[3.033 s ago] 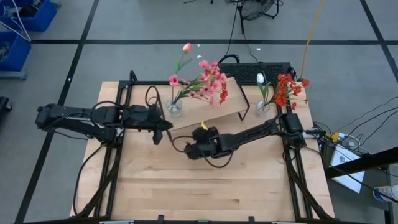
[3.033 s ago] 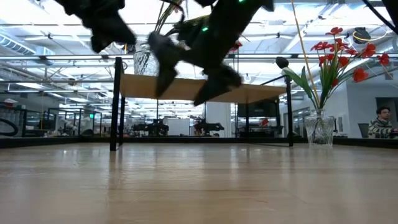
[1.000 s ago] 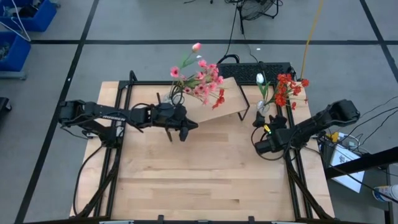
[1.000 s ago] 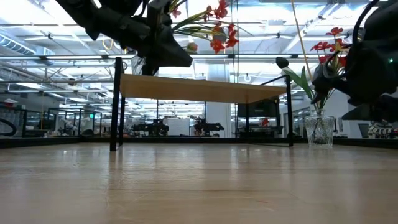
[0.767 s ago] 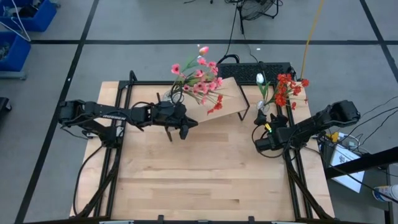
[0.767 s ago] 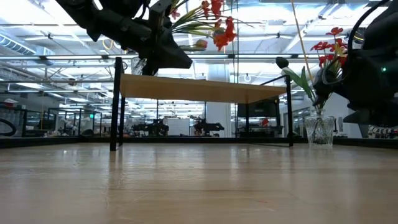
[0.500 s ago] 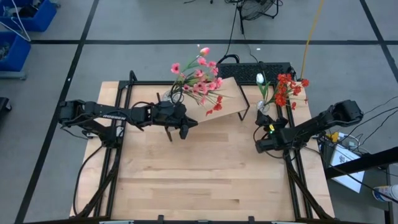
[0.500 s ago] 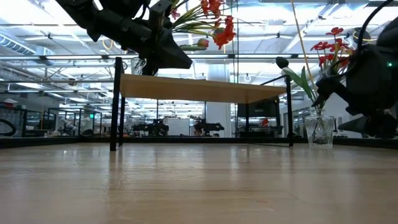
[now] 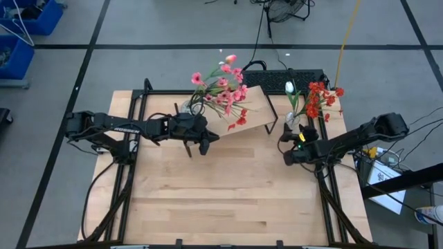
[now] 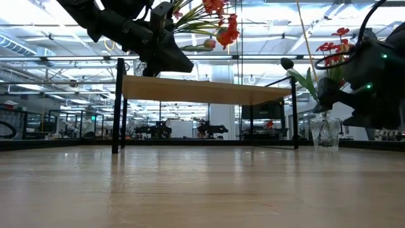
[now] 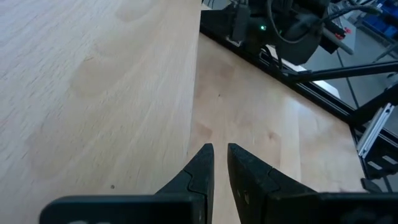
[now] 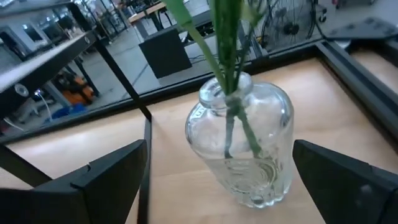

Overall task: Pick and place flowers into a vace then onto a shelf
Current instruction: Put the transparent vase with flowers on the shelf

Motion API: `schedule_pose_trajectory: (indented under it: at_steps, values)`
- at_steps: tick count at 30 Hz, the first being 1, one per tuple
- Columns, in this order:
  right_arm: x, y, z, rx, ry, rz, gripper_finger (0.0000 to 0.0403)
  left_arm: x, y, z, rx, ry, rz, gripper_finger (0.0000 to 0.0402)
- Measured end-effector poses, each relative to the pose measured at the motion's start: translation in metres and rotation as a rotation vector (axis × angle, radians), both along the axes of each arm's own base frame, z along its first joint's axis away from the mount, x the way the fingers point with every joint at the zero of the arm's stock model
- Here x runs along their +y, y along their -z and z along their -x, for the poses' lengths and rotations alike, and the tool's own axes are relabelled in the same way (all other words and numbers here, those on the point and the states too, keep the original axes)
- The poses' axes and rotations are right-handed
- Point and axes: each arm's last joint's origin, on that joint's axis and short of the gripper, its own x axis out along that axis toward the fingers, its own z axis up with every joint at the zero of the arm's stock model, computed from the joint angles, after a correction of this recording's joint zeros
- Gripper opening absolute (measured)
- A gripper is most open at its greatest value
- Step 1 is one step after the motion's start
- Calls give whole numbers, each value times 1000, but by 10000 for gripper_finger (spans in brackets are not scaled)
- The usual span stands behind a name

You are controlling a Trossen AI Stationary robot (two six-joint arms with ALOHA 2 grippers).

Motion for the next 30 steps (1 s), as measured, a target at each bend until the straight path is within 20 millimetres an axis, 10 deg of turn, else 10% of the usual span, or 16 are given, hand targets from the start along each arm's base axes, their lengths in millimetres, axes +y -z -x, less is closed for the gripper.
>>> schedule_pose_trajectory:
  at_steps: [30]
  values:
    - [-34,-6,-9,302,131,61,393,1,1,1,15,-43,-25,51]
